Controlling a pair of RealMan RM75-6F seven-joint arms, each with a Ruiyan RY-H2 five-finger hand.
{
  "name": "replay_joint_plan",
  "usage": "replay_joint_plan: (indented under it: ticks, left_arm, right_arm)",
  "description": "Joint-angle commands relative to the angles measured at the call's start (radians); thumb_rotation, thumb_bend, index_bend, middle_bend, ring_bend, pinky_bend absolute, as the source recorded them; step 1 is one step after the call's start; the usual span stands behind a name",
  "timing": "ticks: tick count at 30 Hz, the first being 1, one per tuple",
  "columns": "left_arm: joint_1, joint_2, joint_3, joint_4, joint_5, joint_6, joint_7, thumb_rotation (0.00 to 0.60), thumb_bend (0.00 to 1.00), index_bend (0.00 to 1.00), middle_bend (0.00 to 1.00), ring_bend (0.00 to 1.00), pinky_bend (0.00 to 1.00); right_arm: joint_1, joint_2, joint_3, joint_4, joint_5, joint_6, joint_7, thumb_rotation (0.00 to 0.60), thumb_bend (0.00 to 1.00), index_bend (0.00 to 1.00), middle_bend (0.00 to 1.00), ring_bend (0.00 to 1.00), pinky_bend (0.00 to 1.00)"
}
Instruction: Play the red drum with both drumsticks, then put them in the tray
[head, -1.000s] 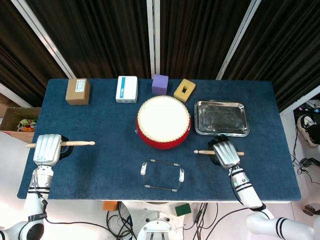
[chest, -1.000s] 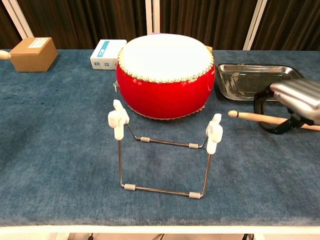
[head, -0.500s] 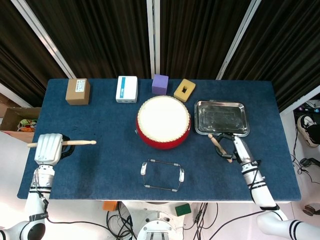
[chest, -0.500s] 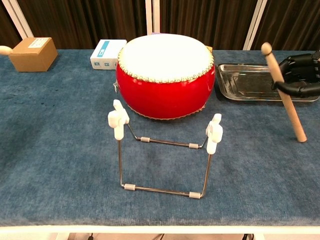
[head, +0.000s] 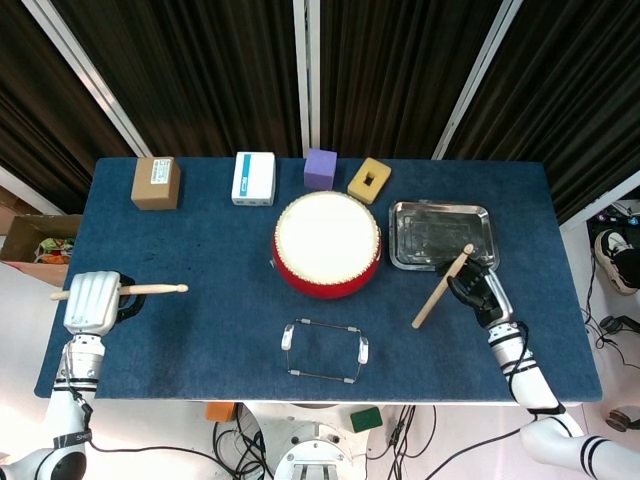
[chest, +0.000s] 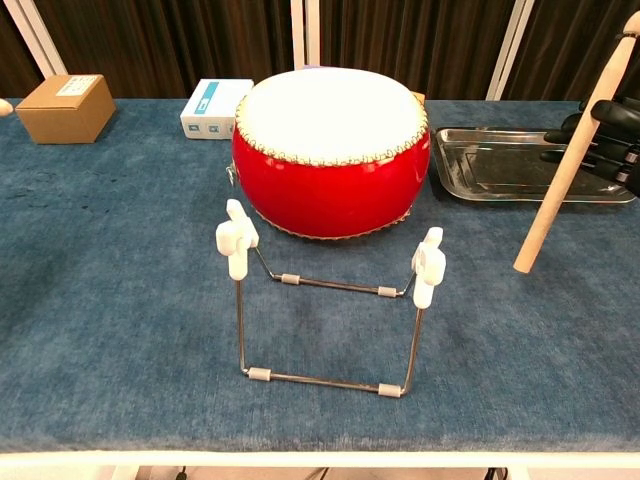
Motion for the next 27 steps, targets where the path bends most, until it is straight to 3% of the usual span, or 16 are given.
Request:
replay_joint_plan:
  ticks: [1, 6, 15, 22, 27]
  left_arm:
    - [0.000, 0.001, 0.001, -0.001, 0.001, -0.001, -0.001, 0.600, 0.30, 1.00, 1.00, 1.00, 1.00]
    - [0.003, 0.003, 0.006, -0.004, 0.006, -0.001, -0.002, 0.600, 0.30, 1.00, 1.00, 1.00, 1.00]
    - [0.006, 0.008, 0.008, -0.011, 0.009, 0.001, -0.002, 0.600, 0.30, 1.00, 1.00, 1.00, 1.00]
    - [0.009, 0.011, 0.011, -0.018, 0.016, 0.005, 0.001, 0.600, 0.30, 1.00, 1.00, 1.00, 1.00]
    - [0.009, 0.014, 0.014, -0.019, 0.018, 0.001, 0.000, 0.600, 0.30, 1.00, 1.00, 1.00, 1.00]
  right_arm:
    - [0.015, -0.025, -0.036, 0.067, -0.071, 0.036, 0.132, 0.600, 0.20, 0.58, 0.50, 0.30, 0.30]
    - [0.027, -0.047, -0.055, 0.098, -0.089, 0.059, 0.143, 0.600, 0.15, 0.52, 0.50, 0.30, 0.30]
    - [0.045, -0.065, -0.092, 0.107, -0.111, 0.070, 0.091, 0.600, 0.15, 0.52, 0.50, 0.31, 0.32]
    - [0.062, -0.089, -0.131, 0.113, -0.132, 0.062, 0.027, 0.600, 0.15, 0.58, 0.53, 0.33, 0.34]
    - [0.063, -0.113, -0.150, 0.131, -0.118, 0.040, -0.030, 0.600, 0.16, 0.67, 0.60, 0.39, 0.39]
